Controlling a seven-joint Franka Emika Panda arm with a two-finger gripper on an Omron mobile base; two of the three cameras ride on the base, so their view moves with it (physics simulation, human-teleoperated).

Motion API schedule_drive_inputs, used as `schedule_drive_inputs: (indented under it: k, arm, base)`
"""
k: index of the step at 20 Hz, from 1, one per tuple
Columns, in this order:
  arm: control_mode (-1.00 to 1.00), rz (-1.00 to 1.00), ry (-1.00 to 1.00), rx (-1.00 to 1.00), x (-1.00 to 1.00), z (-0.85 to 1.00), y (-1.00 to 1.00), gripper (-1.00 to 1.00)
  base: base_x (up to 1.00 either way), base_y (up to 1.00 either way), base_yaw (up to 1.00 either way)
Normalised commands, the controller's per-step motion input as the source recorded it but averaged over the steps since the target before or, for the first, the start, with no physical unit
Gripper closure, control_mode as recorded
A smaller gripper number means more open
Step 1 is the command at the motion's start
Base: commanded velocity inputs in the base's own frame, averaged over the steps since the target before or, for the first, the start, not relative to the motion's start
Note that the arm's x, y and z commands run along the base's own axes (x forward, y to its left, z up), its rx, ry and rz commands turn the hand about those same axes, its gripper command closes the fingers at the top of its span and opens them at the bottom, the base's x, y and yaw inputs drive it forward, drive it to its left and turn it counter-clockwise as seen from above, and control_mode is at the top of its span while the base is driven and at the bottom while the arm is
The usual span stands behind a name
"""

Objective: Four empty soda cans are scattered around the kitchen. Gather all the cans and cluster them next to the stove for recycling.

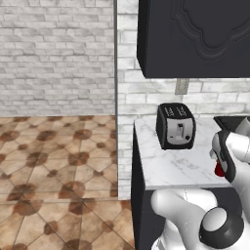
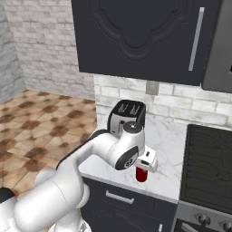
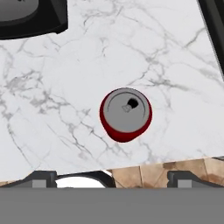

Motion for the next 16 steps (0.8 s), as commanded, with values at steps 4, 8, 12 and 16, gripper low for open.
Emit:
schedule_drive_inputs:
  k: [4,8,12,16]
  arm:
    - [-1.00,0.00,0.00,0.00,0.07,-0.10,-0.14,-1.00]
    - [-1.00,0.00,0.00,0.00,0.09,-0.12,-0.05,-1.00]
    - [-1.00,0.00,0.00,0.00,0.11,-0.14,0.00,-1.00]
    - [-1.00,0.00,0.00,0.00,0.10,-0.13,-0.05,-1.00]
  base:
    - [0.00,0.00,0.00]
    - [0.00,0.00,0.00]
    - [0.00,0.00,0.00]
    - [0.00,0.00,0.00]
